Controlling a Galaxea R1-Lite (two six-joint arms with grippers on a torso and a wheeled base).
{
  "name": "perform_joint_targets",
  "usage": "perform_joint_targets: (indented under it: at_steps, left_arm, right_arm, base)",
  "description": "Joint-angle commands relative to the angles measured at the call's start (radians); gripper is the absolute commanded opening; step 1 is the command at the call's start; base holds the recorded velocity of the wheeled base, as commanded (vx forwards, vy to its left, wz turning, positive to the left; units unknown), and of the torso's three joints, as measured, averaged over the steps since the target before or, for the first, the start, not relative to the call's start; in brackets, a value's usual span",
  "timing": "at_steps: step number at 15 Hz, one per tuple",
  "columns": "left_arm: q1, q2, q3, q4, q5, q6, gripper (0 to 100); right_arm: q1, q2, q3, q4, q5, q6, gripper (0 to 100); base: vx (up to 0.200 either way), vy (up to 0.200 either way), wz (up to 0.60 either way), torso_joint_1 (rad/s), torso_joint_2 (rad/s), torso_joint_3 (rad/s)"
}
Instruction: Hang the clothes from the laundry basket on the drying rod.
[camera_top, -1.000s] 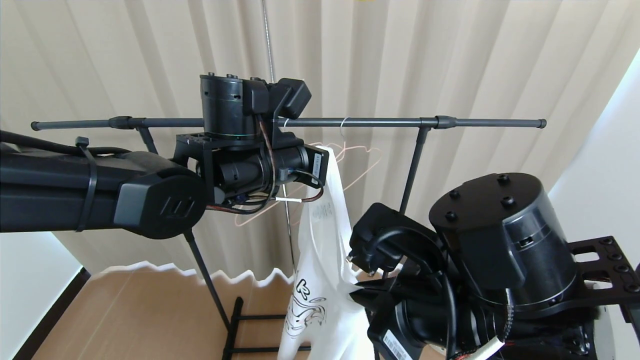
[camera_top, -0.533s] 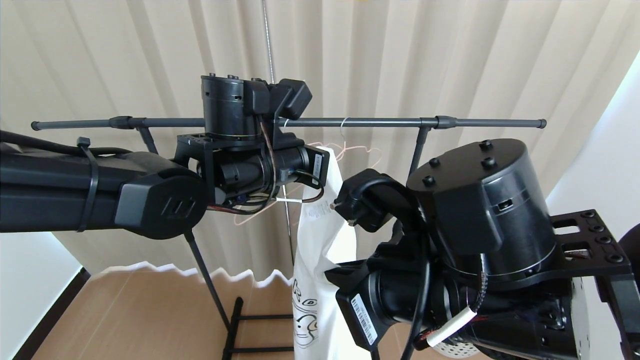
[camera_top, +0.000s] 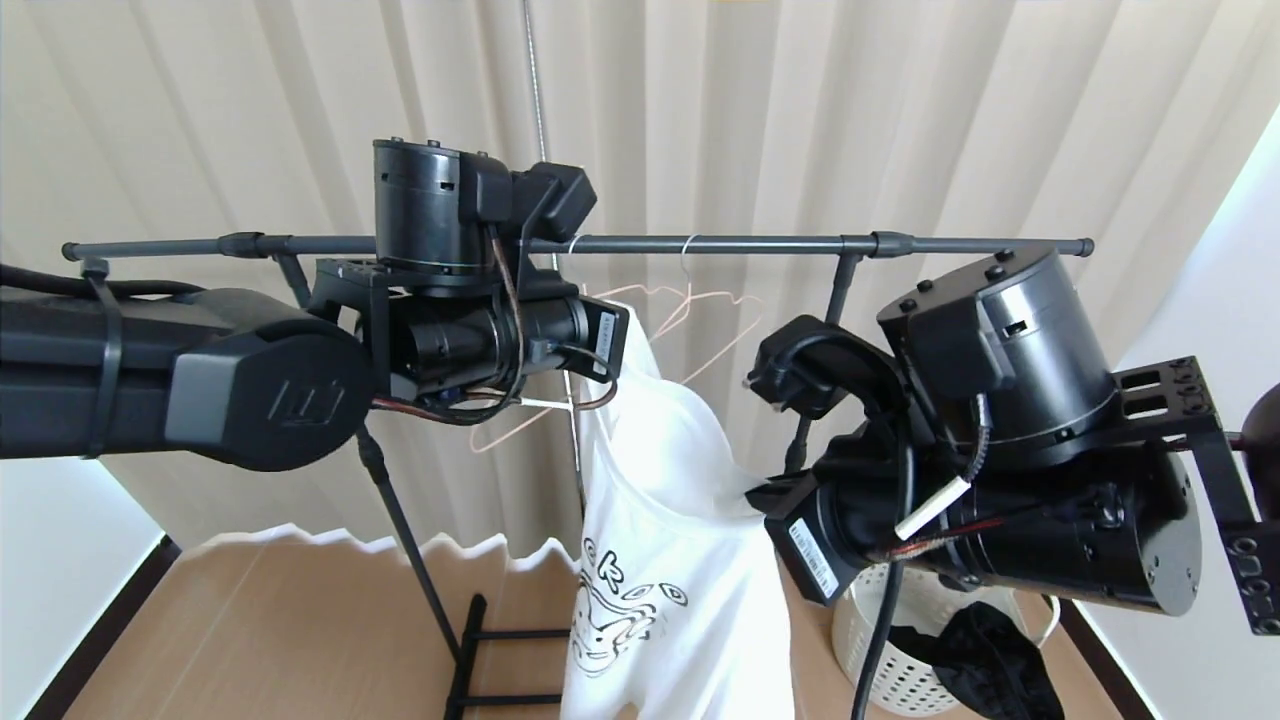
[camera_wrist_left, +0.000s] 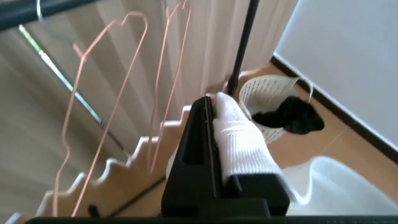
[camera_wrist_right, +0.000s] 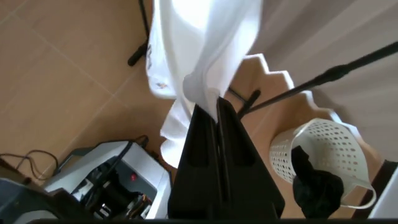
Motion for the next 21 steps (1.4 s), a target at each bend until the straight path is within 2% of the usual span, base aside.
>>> perform_joint_targets:
  at_steps: [1, 3, 6, 7, 8, 10, 11, 13, 18, 19, 21]
  left_arm:
    - [0.006, -0.057, 0.005, 0.087, 0.040, 0.003, 0]
    - [0.005, -0.123, 0.020, 0.273, 0.102, 0.003, 0]
    - [-0.001, -0.201, 0.051, 0.397, 0.130, 0.003, 0]
    - [-0.001, -0.201, 0.051, 0.397, 0.130, 0.003, 0]
    - [-0.015, -0.227, 0.103, 0.408, 0.161, 0.002, 0]
    - [-0.032, -0.247, 0.180, 0.406, 0.167, -0.003, 0]
    - [-0.059, -0.250, 0.252, 0.403, 0.167, -0.026, 0]
    - [-0.110, -0.247, 0.289, 0.403, 0.167, -0.089, 0]
    - [-0.231, -0.239, 0.287, 0.402, 0.155, -0.204, 0]
    - [-0.273, -0.224, 0.284, 0.400, 0.139, -0.270, 0]
    - [-0.303, -0.189, 0.260, 0.392, 0.115, -0.345, 0]
  right_arm:
    - [-0.073, -0.002, -0.026, -0.007, -0.006, -0.006, 0]
    - [-0.116, 0.021, -0.079, -0.010, -0.006, -0.002, 0]
    - [-0.152, 0.076, -0.145, -0.010, -0.007, 0.030, 0]
    - [-0.152, 0.076, -0.145, -0.010, -0.007, 0.030, 0]
    - [-0.153, 0.112, -0.207, -0.010, -0.018, 0.044, 0]
    - [-0.153, 0.135, -0.270, -0.008, -0.025, 0.044, 0]
    - [-0.149, 0.158, -0.313, -0.010, -0.036, 0.044, 0]
    - [-0.130, 0.194, -0.349, -0.010, -0.044, 0.050, 0]
    - [-0.096, 0.280, -0.434, -0.022, -0.045, 0.151, 0]
    - [-0.080, 0.309, -0.445, -0.068, -0.045, 0.188, 0]
    - [-0.058, 0.334, -0.437, -0.134, -0.047, 0.229, 0]
  base:
    - [0.000, 0.000, 0.00, 0.000, 0.00, 0.000]
    - [0.000, 0.000, 0.00, 0.000, 0.00, 0.000]
    - [0.000, 0.000, 0.00, 0.000, 0.00, 0.000]
    - [0.000, 0.000, 0.00, 0.000, 0.00, 0.000]
    - [0.000, 0.000, 0.00, 0.000, 0.00, 0.000]
    - [0.000, 0.000, 0.00, 0.000, 0.00, 0.000]
    - [0.000, 0.000, 0.00, 0.000, 0.00, 0.000]
    - [0.000, 0.000, 0.00, 0.000, 0.00, 0.000]
    - [0.000, 0.000, 0.00, 0.000, 0.00, 0.000]
    - [0.000, 0.000, 0.00, 0.000, 0.00, 0.000]
    - [0.000, 0.000, 0.00, 0.000, 0.00, 0.000]
